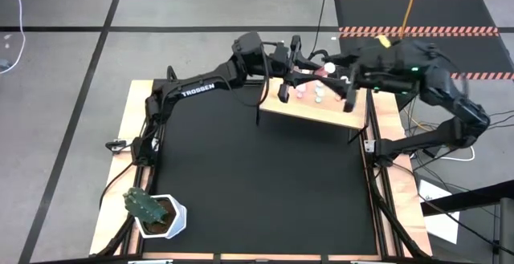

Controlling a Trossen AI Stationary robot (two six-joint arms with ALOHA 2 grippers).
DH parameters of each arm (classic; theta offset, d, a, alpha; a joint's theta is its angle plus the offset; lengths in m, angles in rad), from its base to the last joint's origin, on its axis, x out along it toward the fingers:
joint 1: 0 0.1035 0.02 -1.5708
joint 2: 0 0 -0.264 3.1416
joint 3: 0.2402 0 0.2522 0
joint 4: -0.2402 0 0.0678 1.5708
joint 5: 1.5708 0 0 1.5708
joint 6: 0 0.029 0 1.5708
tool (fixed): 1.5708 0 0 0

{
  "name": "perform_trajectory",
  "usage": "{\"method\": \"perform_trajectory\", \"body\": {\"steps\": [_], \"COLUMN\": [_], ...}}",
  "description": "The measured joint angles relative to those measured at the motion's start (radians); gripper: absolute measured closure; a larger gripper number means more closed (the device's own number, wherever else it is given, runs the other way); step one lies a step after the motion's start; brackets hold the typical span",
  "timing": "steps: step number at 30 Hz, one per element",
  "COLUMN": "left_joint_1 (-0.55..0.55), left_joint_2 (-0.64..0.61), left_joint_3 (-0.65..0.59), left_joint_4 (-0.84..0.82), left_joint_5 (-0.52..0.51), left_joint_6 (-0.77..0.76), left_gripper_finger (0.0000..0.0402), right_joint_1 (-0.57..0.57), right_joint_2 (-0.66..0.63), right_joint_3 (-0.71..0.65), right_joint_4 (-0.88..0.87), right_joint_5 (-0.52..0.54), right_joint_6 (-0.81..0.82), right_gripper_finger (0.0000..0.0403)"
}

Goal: Pick and place medicine bottles onto shelf by color
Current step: Put the orange pill bottle on the shelf aligned with the other orange pill bottles

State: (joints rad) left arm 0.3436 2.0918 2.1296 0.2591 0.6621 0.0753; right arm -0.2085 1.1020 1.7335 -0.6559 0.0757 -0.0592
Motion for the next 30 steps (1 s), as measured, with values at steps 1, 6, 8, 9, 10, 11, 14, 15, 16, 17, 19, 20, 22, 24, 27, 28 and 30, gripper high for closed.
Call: {"method": "perform_trajectory", "body": {"steps": [1,6,8,9,10,11,14,15,16,17,19,20,22,24,27,28,30], "left_joint_1": [0.003,0.014,0.019,0.021,0.023,0.025,0.03,0.032,0.034,0.036,0.038,0.039,0.038,0.038,0.039,0.039,0.04], "left_joint_2": [0.0,0.0,0.0,0.0,0.0,0.0,0.0,0.0,0.0,0.0,0.0,0.0,0.0,0.0,0.0,0.0,0.0], "left_joint_3": [0.0,0.0,0.0,0.0,0.0,0.0,0.0,0.0,0.0,0.0,0.0,0.0,0.0,0.0,0.0,-0.001,-0.001], "left_joint_4": [-0.001,0.0,-0.003,-0.003,-0.003,-0.002,-0.003,-0.003,-0.003,-0.003,-0.003,-0.003,-0.004,-0.004,-0.004,-0.005,-0.005], "left_joint_5": [0.006,0.04,0.049,0.049,0.049,0.051,0.056,0.056,0.056,0.056,0.056,0.057,0.056,0.055,0.054,0.05,0.047], "left_joint_6": [0.0,0.0,0.001,0.001,0.001,0.002,0.005,0.005,0.005,0.005,0.005,0.007,0.008,0.008,0.007,0.007,0.005], "left_gripper_finger": [0.0298,0.0298,0.0298,0.0298,0.0298,0.0298,0.0298,0.0298,0.0298,0.0298,0.0298,0.0298,0.0298,0.0298,0.0298,0.0298,0.0298], "right_joint_1": [-0.002,-0.027,-0.029,-0.029,-0.028,-0.028,-0.028,-0.028,-0.028,-0.028,-0.028,-0.028,-0.028,-0.028,-0.028,-0.028,-0.028], "right_joint_2": [0.007,0.007,0.005,0.004,0.003,-0.001,-0.017,-0.021,-0.023,-0.025,-0.024,-0.023,-0.022,-0.02,-0.012,-0.011,-0.011], "right_joint_3": [-0.006,-0.008,-0.008,-0.008,-0.008,-0.009,-0.009,-0.008,-0.008,-0.008,-0.008,-0.008,-0.008,-0.008,-0.008,-0.008,-0.008], "right_joint_4": [-0.001,0.004,0.003,0.0,-0.002,-0.004,-0.015,-0.016,-0.016,-0.015,-0.018,-0.022,-0.027,-0.024,-0.018,-0.019,-0.015], "right_joint_5": [0.0,0.002,0.005,0.005,0.003,0.001,0.001,0.002,0.002,0.002,0.002,0.002,0.001,0.002,0.04,0.053,0.062], "right_joint_6": [0.002,-0.009,-0.006,-0.005,-0.005,-0.005,-0.005,-0.005,-0.005,-0.005,-0.005,-0.005,-0.006,-0.01,-0.026,-0.033,-0.054], "right_gripper_finger": [0.0147,0.0157,0.0169,0.0177,0.0184,0.0192,0.0213,0.0219,0.0225,0.023,0.0241,0.0245,0.0252,0.0256,0.0251,0.0246,0.023]}}
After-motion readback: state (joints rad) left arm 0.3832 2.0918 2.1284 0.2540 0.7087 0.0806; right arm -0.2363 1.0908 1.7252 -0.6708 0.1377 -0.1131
